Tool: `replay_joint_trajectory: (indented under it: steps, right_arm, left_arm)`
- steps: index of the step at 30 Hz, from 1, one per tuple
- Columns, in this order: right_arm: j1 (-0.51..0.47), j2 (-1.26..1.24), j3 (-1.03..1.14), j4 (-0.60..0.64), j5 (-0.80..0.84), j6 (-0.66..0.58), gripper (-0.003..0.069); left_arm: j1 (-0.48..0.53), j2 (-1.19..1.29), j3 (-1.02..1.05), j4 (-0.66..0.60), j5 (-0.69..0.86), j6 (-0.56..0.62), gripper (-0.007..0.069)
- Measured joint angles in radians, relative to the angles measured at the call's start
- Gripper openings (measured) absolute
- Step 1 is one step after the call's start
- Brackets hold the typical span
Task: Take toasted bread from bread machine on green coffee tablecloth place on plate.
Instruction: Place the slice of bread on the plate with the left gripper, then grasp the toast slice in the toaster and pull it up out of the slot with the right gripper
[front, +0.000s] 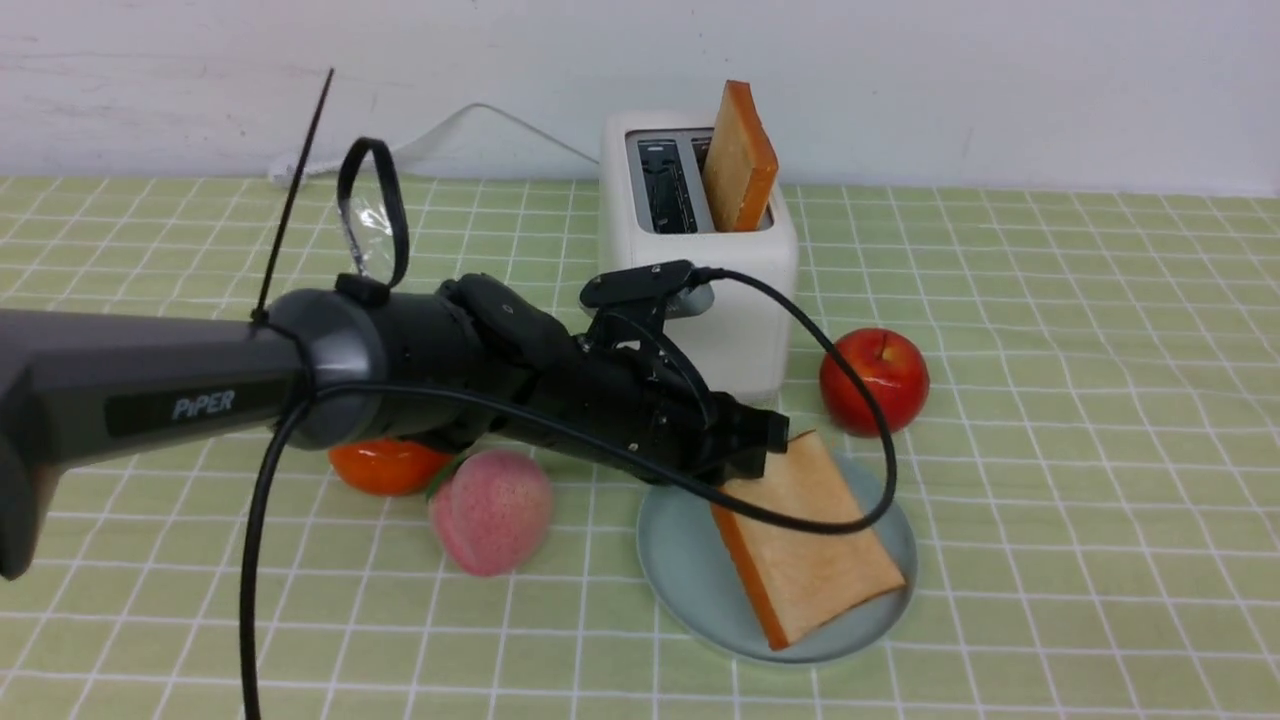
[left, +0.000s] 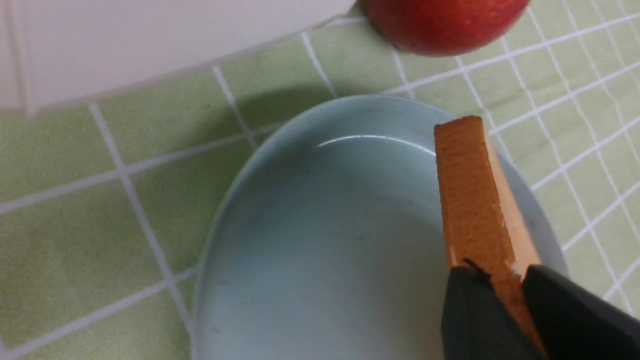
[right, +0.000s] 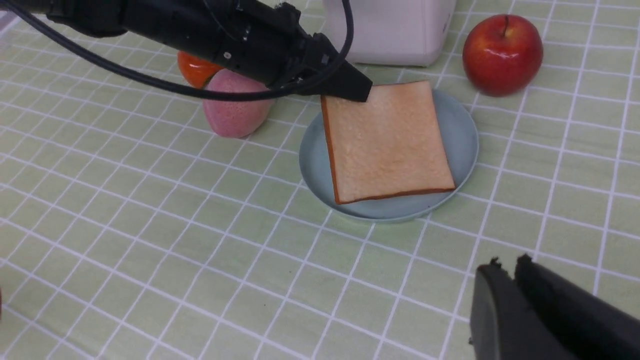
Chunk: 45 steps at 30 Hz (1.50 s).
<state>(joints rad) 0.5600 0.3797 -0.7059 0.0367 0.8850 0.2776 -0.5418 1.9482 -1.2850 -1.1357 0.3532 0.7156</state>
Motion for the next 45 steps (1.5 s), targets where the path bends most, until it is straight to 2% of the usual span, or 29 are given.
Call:
replay_joint_trajectory:
  steps: [1, 4, 6, 8, 9, 10, 12, 13, 16, 17, 18, 19, 20, 22, 23, 24, 27, 32, 35, 38, 41, 45]
  right_arm:
    - [0.0, 0.0, 0.0, 0.001, 0.0, -0.001, 0.0052]
    - [0.0, 0.0, 0.0, 0.006, 0.0, -0.003, 0.0052]
    - [0.0, 0.0, 0.0, 0.006, 0.0, -0.003, 0.0052]
    - [0.0, 0.0, 0.0, 0.006, 0.0, -0.003, 0.0052]
    - [0.0, 0.0, 0.0, 0.006, 0.0, -0.003, 0.0052]
    - [0.0, 0.0, 0.0, 0.006, 0.0, -0.003, 0.0052]
    - [0.0, 0.0, 0.0, 0.006, 0.0, -0.003, 0.0052]
    - [0.0, 0.0, 0.0, 0.007, 0.0, -0.004, 0.0052]
    - [0.0, 0.0, 0.0, 0.007, 0.0, -0.004, 0.0052]
    - [0.0, 0.001, 0.0, 0.007, 0.0, -0.004, 0.0052]
    - [0.0, 0.005, -0.001, 0.007, 0.0, -0.004, 0.0052]
    - [0.0, 0.014, -0.005, 0.007, 0.002, -0.004, 0.0052]
    - [0.0, 0.032, -0.014, 0.007, 0.002, -0.004, 0.0052]
    - [0.0, 0.059, -0.023, 0.008, -0.001, -0.004, 0.0052]
    - [0.0, 0.106, -0.039, 0.009, -0.006, -0.004, 0.0052]
    - [0.0, 0.14, -0.047, 0.009, -0.016, -0.004, 0.0052]
    - [0.0, 0.224, -0.061, 0.009, -0.047, -0.004, 0.0052]
    - [0.0, 0.446, -0.112, 0.009, -0.141, -0.037, 0.0052]
    - [0.0, 0.63, -0.206, 0.009, -0.208, -0.071, 0.0052]
    - [0.0, 0.729, -0.283, -0.002, -0.24, -0.082, 0.0055]
    - [-0.015, 0.908, -0.438, -0.057, -0.29, -0.082, 0.0074]
    - [-0.051, 1.053, -0.596, -0.1, -0.309, -0.082, 0.0115]
  left_arm:
    - [0.0, 0.0, 0.0, 0.0, 0.0, 0.0, 0.017]
    - [0.0, -0.004, 0.0, 0.0, -0.007, 0.0, 0.0353]
    - [0.0, -0.01, 0.0, 0.004, -0.012, 0.0, 0.0416]
    - [0.0, -0.032, 0.0, 0.02, -0.022, 0.0, 0.0535]
    - [0.0, -0.032, 0.0, 0.023, -0.022, 0.0, 0.0535]
    - [0.0, -0.051, 0.0, 0.046, -0.022, -0.001, 0.0579]
    - [0.0, -0.071, 0.0, 0.079, -0.015, -0.001, 0.06]
    - [0.0, -0.099, 0.0, 0.139, 0.005, -0.007, 0.0605]
    - [0.0, -0.148, 0.0, 0.209, 0.047, -0.052, 0.0572]
    - [0.0, -0.201, 0.0, 0.274, 0.091, -0.122, 0.05]
    - [0.0, -0.221, 0.0, 0.304, 0.117, -0.164, 0.0465]
    - [0.0, -0.258, 0.0, 0.348, 0.151, -0.217, 0.0396]
    - [0.0, -0.312, 0.0, 0.404, 0.194, -0.273, 0.0276]
    - [0.0, -0.352, 0.0, 0.453, 0.23, -0.311, 0.0179]
    - [0.0, -0.419, 0.001, 0.53, 0.293, -0.362, 0.0049]
    - [0.0, -0.464, 0.008, 0.564, 0.314, -0.386, 0.0003]
    - [0.0, -0.564, 0.039, 0.609, 0.326, -0.418, -0.0013]
    - [0.0, -0.866, 0.207, 0.652, 0.272, -0.438, -0.0013]
    - [0.0, -1.114, 0.398, 0.662, 0.193, -0.436, -0.0013]
    - [0.0, -1.252, 0.524, 0.671, 0.121, -0.428, -0.0013]
    - [0.0, -1.49, 0.712, 0.675, -0.006, -0.425, -0.0013]
    - [0.0, -1.613, 0.855, 0.675, -0.087, -0.423, -0.0013]
